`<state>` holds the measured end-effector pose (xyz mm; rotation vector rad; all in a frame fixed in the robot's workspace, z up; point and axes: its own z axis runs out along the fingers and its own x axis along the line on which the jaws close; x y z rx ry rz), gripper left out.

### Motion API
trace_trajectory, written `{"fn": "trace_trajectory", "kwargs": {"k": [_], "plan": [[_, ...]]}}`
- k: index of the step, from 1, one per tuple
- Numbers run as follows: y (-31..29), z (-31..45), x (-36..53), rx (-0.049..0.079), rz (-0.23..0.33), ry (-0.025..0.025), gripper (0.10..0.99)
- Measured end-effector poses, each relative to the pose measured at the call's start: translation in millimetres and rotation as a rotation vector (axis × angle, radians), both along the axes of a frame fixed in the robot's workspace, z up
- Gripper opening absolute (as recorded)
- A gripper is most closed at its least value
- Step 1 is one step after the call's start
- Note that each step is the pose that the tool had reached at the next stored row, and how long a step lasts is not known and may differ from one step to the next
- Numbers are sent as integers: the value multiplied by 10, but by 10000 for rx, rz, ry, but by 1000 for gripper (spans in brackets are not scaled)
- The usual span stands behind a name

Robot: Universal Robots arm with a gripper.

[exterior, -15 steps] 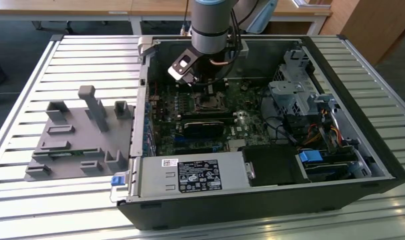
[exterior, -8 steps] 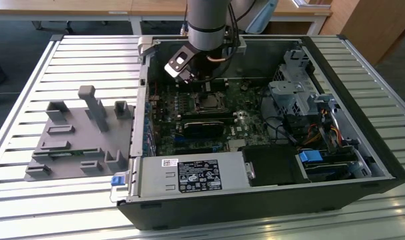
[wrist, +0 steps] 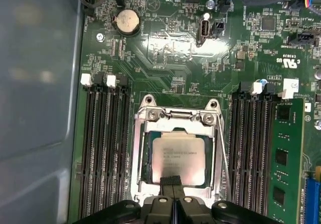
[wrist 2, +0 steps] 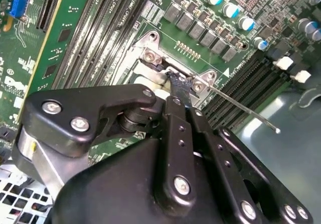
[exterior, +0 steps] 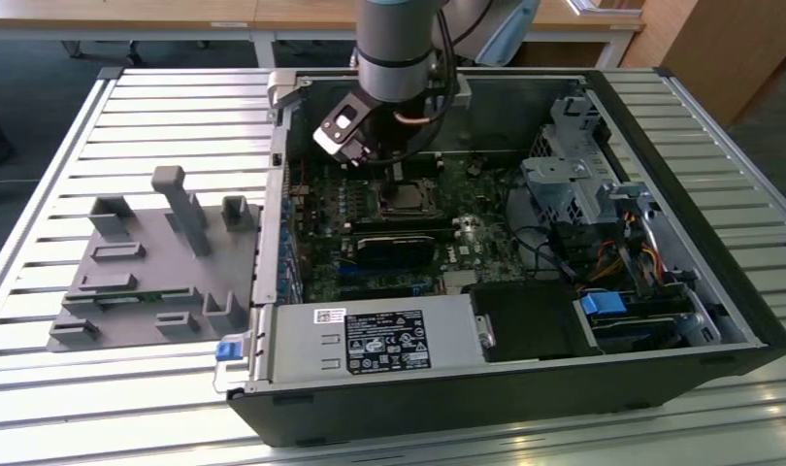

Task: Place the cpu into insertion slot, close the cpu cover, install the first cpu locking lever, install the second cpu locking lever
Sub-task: 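Close the cpu cover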

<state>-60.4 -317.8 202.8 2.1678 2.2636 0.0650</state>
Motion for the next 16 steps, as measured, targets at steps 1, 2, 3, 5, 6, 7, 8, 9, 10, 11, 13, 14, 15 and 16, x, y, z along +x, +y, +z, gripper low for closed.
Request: {"fn": "trace_trajectory", "kwargs": {"k": [1,2,3,5,6,7,8,9,10,11,13,14,15,16], "plan": [[0,-11,-1,-8,-1,1,106],[0,-19,0,-10,0,0,106],[0,-22,-1,-12,0,1,106],[-1,-22,1,-14,0,2,106],[0,-23,6,-12,-1,1,106],[0,-23,14,-13,-1,1,106],[0,-23,24,-13,0,1,106],[1,-23,36,-12,-1,1,106],[1,-23,48,-12,-1,1,106],[1,-23,58,-12,0,1,106],[1,-23,72,-10,-1,0,106],[1,-18,74,-13,0,1,106],[1,-9,75,-12,-2,0,106],[1,5,75,-12,-2,1,106]]}}
